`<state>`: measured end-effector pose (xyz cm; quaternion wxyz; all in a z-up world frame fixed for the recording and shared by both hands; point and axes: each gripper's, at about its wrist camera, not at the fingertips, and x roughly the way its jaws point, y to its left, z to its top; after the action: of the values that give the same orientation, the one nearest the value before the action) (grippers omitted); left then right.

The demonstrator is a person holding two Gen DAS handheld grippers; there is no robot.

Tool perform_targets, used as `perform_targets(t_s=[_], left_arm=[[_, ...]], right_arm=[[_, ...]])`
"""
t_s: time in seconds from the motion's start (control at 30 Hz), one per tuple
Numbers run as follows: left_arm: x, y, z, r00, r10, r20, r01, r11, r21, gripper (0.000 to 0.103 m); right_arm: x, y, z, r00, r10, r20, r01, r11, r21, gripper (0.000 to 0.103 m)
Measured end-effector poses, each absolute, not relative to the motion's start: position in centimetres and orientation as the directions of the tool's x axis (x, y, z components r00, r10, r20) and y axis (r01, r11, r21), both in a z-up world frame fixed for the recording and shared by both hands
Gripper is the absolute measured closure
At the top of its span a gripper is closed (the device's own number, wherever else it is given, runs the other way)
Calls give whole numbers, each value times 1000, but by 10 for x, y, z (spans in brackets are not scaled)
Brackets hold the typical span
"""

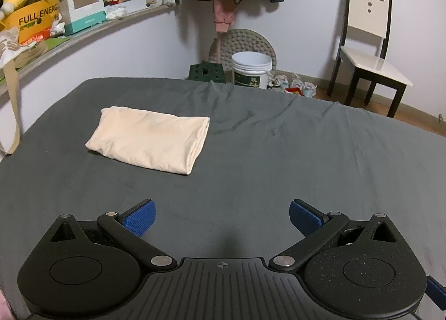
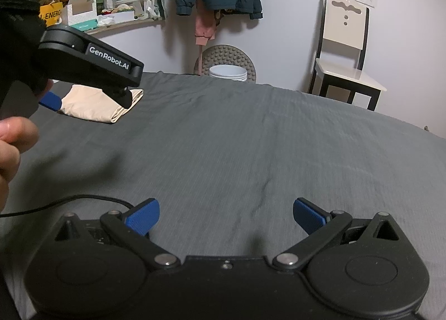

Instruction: Fold clothes

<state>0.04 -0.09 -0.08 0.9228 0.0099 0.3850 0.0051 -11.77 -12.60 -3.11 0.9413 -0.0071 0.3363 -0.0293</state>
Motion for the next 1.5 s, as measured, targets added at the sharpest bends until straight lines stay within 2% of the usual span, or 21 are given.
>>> perform_targets(t_s=[0.3,0.5,0.7,0.87,1.07,1.17,1.33,1.43,1.5], left_arm=[[5,-10,-9,696,14,-718,7,1000,27,1],[9,-32,-29,701,-4,-714,46,998,40,1],[4,-73,-50,690,-93,-718,156,988,21,1],[0,-101,-65,686,-144,-713,227,974,22,1],[5,-137,-88,658,-202,-726,298,954,5,1],[-1,-153,-96,709,-172,-684,292,954,64,0],[-21,-161,-104,761,-194,-619,262,965,20,0],[-36,-158,-112,797,-186,-574,251,967,36,0],[-44,-158,-112,800,-173,-574,245,968,51,0]], right_arm=[[-116,-131,-38,773,-76,-630,81,996,-21,0],[-105,-159,-44,747,-173,-641,204,979,-26,0],[-100,-204,-57,721,-252,-646,315,949,-20,0],[-87,-227,-71,696,-316,-645,357,931,-71,0],[-78,-249,-90,692,-322,-647,396,918,-33,0],[-80,-260,-94,711,-316,-628,401,916,-8,0],[-81,-277,-96,724,-308,-618,394,919,4,0],[-82,-286,-97,728,-295,-619,394,919,26,0],[-82,-286,-97,727,-298,-619,396,918,23,0]])
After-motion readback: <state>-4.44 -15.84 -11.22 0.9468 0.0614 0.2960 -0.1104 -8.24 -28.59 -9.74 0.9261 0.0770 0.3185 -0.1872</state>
